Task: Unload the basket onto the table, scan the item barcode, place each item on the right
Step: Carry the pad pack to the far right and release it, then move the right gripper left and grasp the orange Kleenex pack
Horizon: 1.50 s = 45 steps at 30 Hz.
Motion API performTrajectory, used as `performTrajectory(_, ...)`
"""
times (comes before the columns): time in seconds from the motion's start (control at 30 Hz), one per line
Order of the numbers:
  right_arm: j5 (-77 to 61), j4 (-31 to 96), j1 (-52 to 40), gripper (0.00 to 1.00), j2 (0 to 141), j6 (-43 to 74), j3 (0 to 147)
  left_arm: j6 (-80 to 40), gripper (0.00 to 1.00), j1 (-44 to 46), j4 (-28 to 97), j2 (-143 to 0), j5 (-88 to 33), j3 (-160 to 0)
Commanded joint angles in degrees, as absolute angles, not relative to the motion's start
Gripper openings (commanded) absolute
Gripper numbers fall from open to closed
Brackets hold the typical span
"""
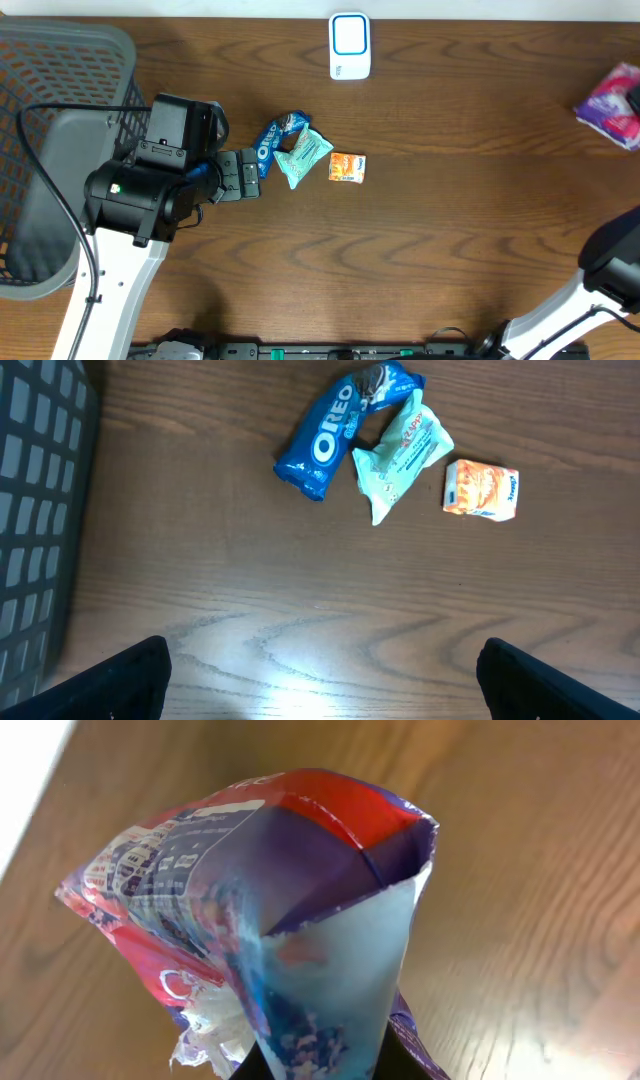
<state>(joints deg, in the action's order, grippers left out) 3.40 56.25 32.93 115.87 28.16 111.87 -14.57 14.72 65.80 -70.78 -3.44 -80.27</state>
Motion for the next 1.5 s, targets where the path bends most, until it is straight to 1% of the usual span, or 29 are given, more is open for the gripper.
performTrajectory(0.0,1.08,52.77,36.34,0.01,118.02,28.67,108.71,-14.20,0.98,14.44,65.95,-70.85,-2.72,-80.36)
performTrajectory(0.13,-7.51,44.14,37.69,0.01,118.74,29.93,104.47,-14.20,0.98,14.44,65.98,-70.85,-2.72,-80.36)
performTrajectory(0.2,-11.75,37.56,37.71,0.01,119.20,34.50,101.93,-14.20,0.98,14.44,65.95,-70.85,-2.72,-80.36)
performTrajectory(0.33,-12.36,31.79,37.39,0.01,119.68,42.02,98.76,-14.20,0.98,14.44,65.95,-70.85,-2.72,-80.36)
performTrajectory(0.43,-12.36,29.91,37.12,0.06,120.36,45.87,96.25,-14.20,0.98,14.44,65.98,-70.85,-2.72,-80.36)
performTrajectory(0.5,-12.36,29.54,37.10,0.10,120.79,45.41,95.48,-14.20,0.98,14.44,65.98,-70.85,-2.72,-80.36)
performTrajectory(0.57,-12.36,29.80,37.15,0.11,120.92,41.39,95.20,-14.20,0.98,14.44,65.98,-70.85,-2.72,-80.36)
performTrajectory(0.6,-12.34,30.65,37.12,0.13,120.60,37.45,95.22,-14.20,0.98,14.44,65.98,-70.85,-2.72,-80.36)
performTrajectory(0.7,-11.29,33.23,37.19,0.20,118.91,36.34,95.26,-14.20,0.98,14.44,65.95,-70.85,-2.72,-80.36)
performTrajectory(0.73,-11.22,33.87,37.19,0.24,118.08,36.34,95.29,-14.20,0.98,14.44,65.98,-70.85,-2.72,-80.36)
performTrajectory(0.77,-10.98,34.41,37.19,0.31,117.14,36.36,95.31,-14.20,0.98,14.44,65.95,-70.85,-2.72,-80.36)
performTrajectory(0.8,-10.98,34.74,37.19,0.45,115.90,36.36,95.31,-14.20,0.98,14.44,65.98,-70.85,-2.72,-80.36)
performTrajectory(0.83,-11.03,34.76,37.17,0.99,114.61,36.34,95.31,-14.20,0.98,14.44,65.98,-70.85,-2.72,-80.36)
performTrajectory(1.07,-10.87,36.18,36.99,0.99,105.47,35.09,95.31,-14.20,0.98,14.44,65.98,-70.85,-2.72,-80.36)
performTrajectory(1.17,-14.33,37.45,34.79,0.98,100.95,26.63,95.31,-14.22,0.98,14.44,65.95,-70.85,-2.72,-80.36)
performTrajectory(1.27,-22.28,40.45,31.46,0.97,99.90,18.17,95.31,-14.20,0.98,14.44,65.98,-70.85,-2.72,-80.36)
performTrajectory(1.37,-29.36,44.75,27.09,0.99,100.12,14.61,95.15,-14.20,0.98,14.44,65.98,-70.85,-2.72,-80.36)
performTrajectory(1.47,-32.12,48.90,21.69,0.99,100.53,11.97,94.59,-14.22,0.98,14.44,65.98,-70.85,-2.72,-80.36)
